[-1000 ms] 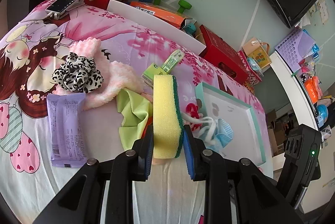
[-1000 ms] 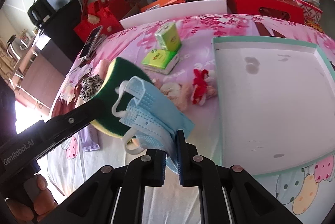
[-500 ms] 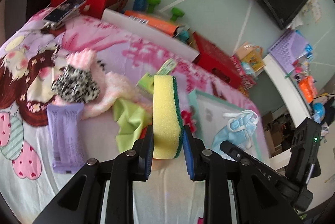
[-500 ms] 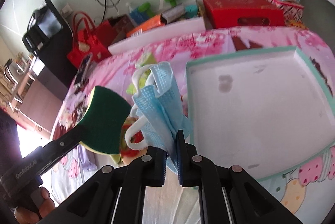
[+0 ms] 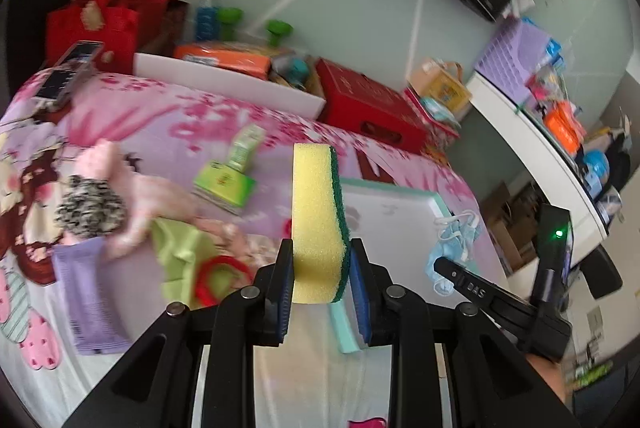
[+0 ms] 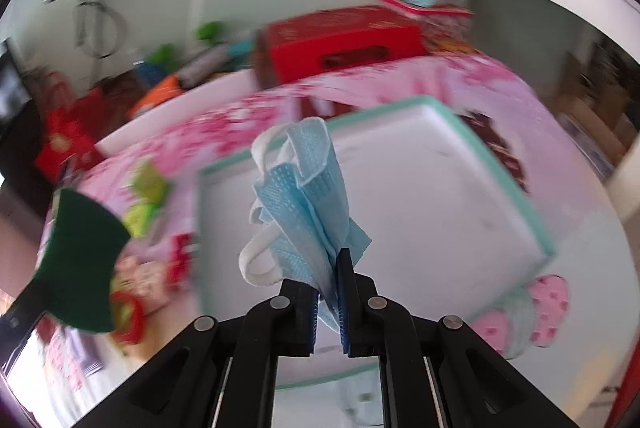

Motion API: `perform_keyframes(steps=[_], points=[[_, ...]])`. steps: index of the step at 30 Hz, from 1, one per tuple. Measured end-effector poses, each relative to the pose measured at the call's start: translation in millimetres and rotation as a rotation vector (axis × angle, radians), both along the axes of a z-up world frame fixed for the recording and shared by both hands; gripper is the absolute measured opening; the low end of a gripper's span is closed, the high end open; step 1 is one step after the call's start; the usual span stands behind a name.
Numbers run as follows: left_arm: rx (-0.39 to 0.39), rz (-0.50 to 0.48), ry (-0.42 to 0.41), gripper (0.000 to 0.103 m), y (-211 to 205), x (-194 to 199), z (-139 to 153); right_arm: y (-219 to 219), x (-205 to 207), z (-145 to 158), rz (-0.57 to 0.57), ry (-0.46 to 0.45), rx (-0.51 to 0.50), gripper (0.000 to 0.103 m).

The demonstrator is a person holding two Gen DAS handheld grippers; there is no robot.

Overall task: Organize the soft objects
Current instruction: 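Carry the mask with the right tool while the left tool carries the sponge into the white tray, releasing both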

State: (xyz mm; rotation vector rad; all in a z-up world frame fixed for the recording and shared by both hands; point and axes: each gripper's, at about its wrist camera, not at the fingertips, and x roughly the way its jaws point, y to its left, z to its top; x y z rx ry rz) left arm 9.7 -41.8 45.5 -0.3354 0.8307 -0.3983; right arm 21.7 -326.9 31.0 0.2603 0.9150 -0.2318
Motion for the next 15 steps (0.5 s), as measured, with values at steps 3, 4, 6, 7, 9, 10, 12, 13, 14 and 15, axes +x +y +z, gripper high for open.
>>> perform_keyframes(steps=[3, 4, 6, 7, 9, 10, 12, 13, 14, 15], points=[[0.026, -0.061, 0.007, 0.027, -27.0, 7.7, 3.2, -27.7, -3.6, -3.7, -0.087, 0.01, 0.0, 0.009], [0.038, -0.083, 0.006, 0.027, -38.2, 10.9, 4.1, -33.3, -4.3, -3.8, -0.108, 0.011, -0.002, 0.009], [0.052, -0.115, 0.009, 0.027, -56.9, 14.1, 4.8, -47.3, -7.6, -5.0, -0.147, 0.013, 0.005, 0.009], [0.053, -0.135, 0.008, 0.027, -68.0, 17.1, 4.5, -50.0, -8.5, -5.4, -0.159, 0.014, 0.008, 0.009], [0.04, -0.163, 0.01, 0.027, -84.5, 20.9, 3.0, -57.2, -10.7, -6.2, -0.18, 0.013, 0.015, 0.01], [0.032, -0.174, 0.014, 0.028, -92.0, 22.4, 1.5, -60.3, -11.8, -6.5, -0.189, 0.014, 0.015, 0.01], [0.015, -0.193, 0.021, 0.028, -107.3, 28.7, -5.9, -65.2, -13.9, -8.6, -0.207, 0.017, 0.011, 0.012], [0.01, -0.2, 0.028, 0.028, -114.4, 33.0, -11.8, -69.0, -13.7, -9.4, -0.217, 0.02, 0.01, 0.012], [0.005, -0.208, 0.035, 0.028, -120.0, 35.1, -16.6, -71.8, -14.8, -9.5, -0.225, 0.021, 0.009, 0.012], [-0.007, -0.221, 0.046, 0.028, -126.7, 38.5, -24.3, -71.8, -14.6, -9.6, -0.23, 0.023, 0.008, 0.014]])
